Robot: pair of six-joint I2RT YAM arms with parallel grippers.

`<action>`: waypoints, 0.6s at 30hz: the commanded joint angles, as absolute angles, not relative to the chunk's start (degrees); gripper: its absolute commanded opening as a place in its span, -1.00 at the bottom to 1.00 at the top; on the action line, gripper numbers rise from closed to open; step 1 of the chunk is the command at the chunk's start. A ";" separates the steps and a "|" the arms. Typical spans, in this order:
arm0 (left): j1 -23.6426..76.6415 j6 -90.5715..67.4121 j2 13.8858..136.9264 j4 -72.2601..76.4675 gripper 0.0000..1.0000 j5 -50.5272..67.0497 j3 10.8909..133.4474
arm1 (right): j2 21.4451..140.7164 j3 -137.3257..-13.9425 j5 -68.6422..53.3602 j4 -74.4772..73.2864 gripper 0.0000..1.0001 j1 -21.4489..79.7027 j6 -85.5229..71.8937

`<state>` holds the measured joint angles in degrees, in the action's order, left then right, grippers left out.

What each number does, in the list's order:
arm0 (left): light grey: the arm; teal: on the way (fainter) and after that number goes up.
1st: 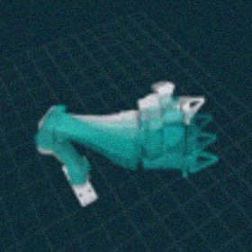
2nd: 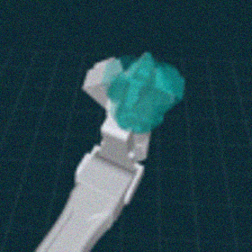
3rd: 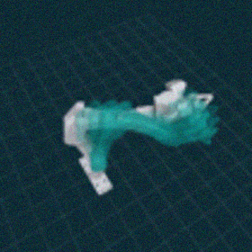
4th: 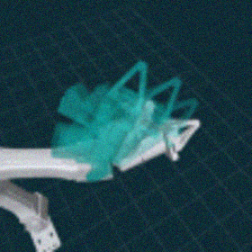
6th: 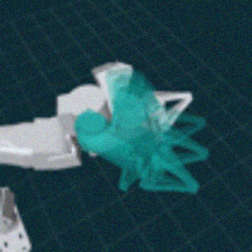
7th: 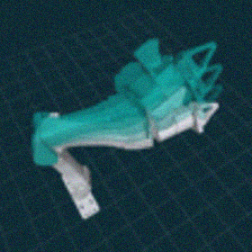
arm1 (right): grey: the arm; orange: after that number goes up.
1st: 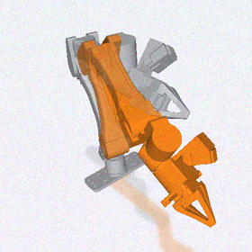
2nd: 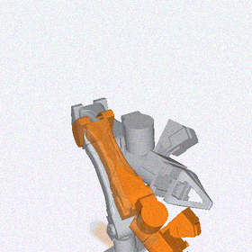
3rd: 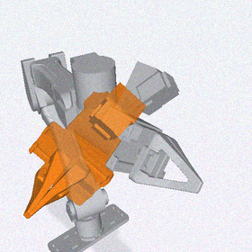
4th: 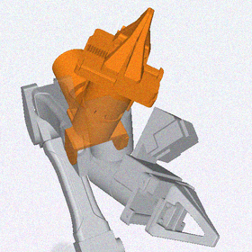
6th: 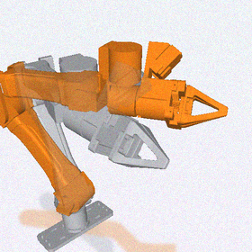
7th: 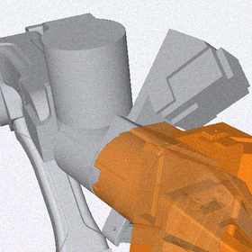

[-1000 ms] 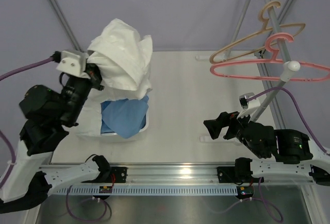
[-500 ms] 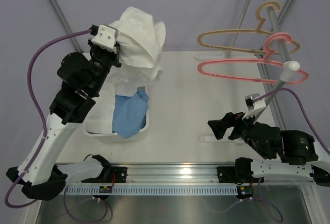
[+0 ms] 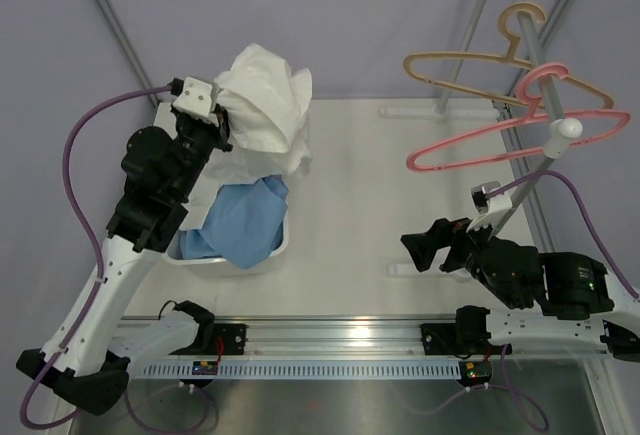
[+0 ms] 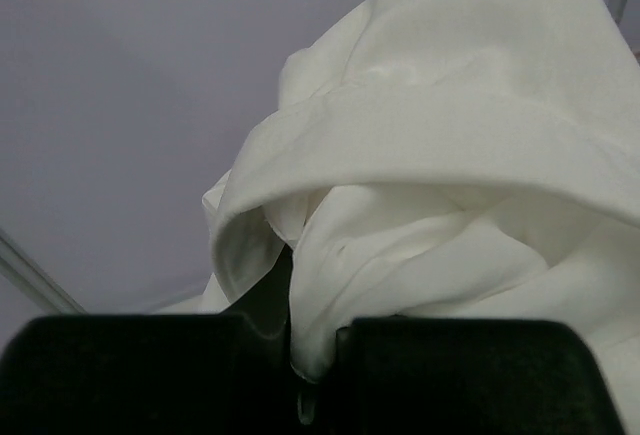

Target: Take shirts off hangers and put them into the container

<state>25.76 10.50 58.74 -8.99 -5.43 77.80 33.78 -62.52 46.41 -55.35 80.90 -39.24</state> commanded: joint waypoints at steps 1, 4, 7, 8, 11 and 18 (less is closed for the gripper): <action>25.40 2.04 49.59 -1.06 -1.00 -4.91 69.28 | 34.72 -62.14 47.46 -53.79 0.94 81.30 -38.76; 25.49 -3.68 41.42 -4.21 -1.00 -9.75 62.33 | 35.51 -62.49 46.85 -53.18 0.94 81.30 -38.41; 25.49 -9.48 34.55 -12.01 -1.00 -15.63 58.45 | 36.38 -62.58 45.97 -52.21 0.94 81.30 -38.15; 25.49 -10.45 33.67 -15.09 -1.00 -17.30 58.27 | 36.47 -62.58 45.79 -51.77 0.94 81.39 -37.71; 25.49 -14.76 33.31 -27.39 -1.00 -21.53 58.18 | 37.44 -63.01 44.65 -50.28 0.94 81.39 -36.92; 25.40 -23.98 50.08 -44.12 -1.00 -17.94 58.10 | 39.02 -65.91 43.68 -48.52 0.94 81.30 -34.37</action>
<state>25.54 -17.30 42.72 -35.11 -19.40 59.27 38.72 -62.78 44.49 -51.51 80.90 -36.73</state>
